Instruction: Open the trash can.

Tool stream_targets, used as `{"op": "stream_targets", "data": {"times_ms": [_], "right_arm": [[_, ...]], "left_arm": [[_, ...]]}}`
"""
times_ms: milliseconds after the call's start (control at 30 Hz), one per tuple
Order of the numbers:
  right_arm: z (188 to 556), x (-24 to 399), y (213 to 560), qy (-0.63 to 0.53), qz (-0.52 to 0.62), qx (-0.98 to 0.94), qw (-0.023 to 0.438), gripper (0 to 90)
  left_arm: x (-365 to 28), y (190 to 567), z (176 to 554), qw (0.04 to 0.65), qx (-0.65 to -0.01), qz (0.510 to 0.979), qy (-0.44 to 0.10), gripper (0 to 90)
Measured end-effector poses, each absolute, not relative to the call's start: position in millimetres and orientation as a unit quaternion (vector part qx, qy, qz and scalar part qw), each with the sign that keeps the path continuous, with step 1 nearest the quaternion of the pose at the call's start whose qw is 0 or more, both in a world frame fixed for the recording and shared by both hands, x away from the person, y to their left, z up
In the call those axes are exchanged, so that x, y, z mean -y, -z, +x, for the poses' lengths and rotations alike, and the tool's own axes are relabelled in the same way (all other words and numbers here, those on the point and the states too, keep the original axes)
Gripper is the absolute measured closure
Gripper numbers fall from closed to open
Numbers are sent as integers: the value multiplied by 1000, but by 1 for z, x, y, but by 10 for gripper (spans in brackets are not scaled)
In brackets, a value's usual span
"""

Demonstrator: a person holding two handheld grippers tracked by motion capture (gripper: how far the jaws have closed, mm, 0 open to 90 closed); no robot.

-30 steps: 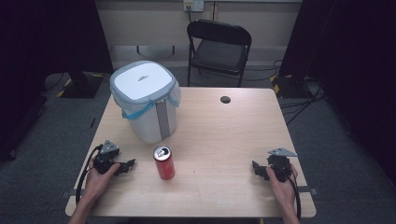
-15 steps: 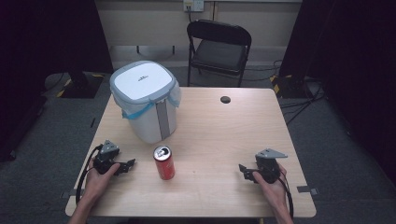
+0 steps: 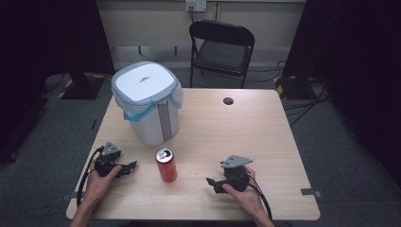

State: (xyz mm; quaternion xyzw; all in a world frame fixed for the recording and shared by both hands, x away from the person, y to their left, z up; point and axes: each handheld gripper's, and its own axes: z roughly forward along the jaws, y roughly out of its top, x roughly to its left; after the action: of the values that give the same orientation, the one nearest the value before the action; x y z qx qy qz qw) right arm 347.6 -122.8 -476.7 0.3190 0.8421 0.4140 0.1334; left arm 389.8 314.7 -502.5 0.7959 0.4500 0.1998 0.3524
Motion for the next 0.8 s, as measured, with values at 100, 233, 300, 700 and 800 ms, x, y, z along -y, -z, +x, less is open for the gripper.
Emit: {"op": "stream_targets", "data": {"times_ms": [100,233,300,700,800], "right_arm": [[349,102,478,-415,299,-851,123,150],[350,77,477,-418,274,-860,102,149],[350,67,476,-419,264,-863,100,147],[361,12,472,-446,223,-864,75,177],[363,3,474,-448,218,-863,80,174]], "left_arm": [[-315,502,390,352,-450,796,-200,148],[-315,502,390,352,-450,796,-200,148],[-315,502,390,352,-450,796,-200,148],[-315,502,390,352,-450,796,-200,148],[-315,502,390,352,-450,796,-200,148]]}}
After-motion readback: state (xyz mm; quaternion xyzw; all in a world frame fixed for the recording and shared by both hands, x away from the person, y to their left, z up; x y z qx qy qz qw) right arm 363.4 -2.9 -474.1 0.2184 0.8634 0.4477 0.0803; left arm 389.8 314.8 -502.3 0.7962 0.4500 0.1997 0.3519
